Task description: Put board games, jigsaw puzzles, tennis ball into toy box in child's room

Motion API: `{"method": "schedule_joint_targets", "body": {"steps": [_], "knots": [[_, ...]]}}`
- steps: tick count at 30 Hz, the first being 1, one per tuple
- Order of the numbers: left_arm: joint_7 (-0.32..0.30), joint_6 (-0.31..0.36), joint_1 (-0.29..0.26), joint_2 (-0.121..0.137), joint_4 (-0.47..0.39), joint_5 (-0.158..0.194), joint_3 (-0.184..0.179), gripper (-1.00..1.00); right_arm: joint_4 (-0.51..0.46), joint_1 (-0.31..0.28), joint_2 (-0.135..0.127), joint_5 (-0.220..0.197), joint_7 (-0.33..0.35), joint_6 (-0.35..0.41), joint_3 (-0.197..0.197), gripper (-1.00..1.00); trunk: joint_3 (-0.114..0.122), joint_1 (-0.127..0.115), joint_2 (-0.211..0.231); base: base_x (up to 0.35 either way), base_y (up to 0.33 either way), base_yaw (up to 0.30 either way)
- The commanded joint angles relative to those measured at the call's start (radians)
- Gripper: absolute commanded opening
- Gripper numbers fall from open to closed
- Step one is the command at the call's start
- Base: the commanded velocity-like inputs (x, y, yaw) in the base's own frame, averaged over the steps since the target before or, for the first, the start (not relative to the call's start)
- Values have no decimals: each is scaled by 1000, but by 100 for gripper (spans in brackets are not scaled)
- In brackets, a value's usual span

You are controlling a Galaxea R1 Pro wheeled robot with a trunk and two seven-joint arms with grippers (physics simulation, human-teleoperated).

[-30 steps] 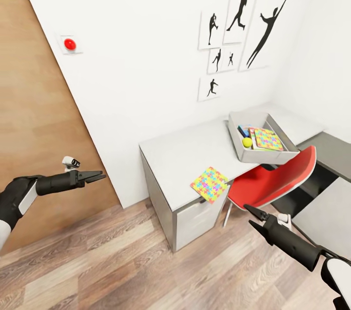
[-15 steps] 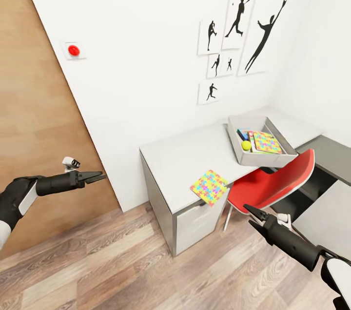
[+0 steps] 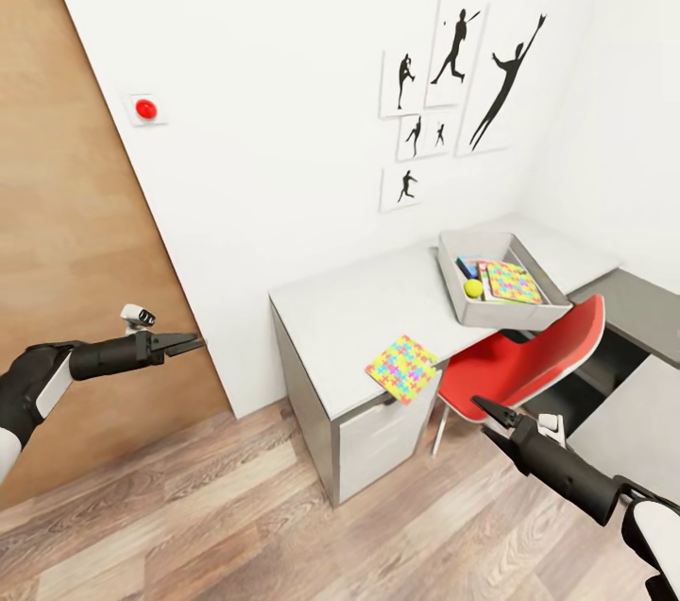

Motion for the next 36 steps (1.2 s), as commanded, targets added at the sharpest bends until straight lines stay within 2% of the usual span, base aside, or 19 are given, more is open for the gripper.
{"method": "schedule_joint_targets", "body": {"steps": [1,13,24,36], "knots": [[-3,11,-1,1,0,5,-6,100,0,-1,0,6,6,5,-1,100,0,1,-2,0,-124,0],[-4,11,-1,1,0,6,-5,100,-1,-1,0,6,6,5,-1,100,20,1,-2,0,-44,0],[-4,11,-1,3,0,6,-5,100,-1,-1,0,6,6,5,-1,100,38,1,-2,0,-200,0],[-4,11,-1,3,0,6,-5,100,-1,-1,0,6,6,5,-1,100,58,1,-2,0,-114,0]]}}
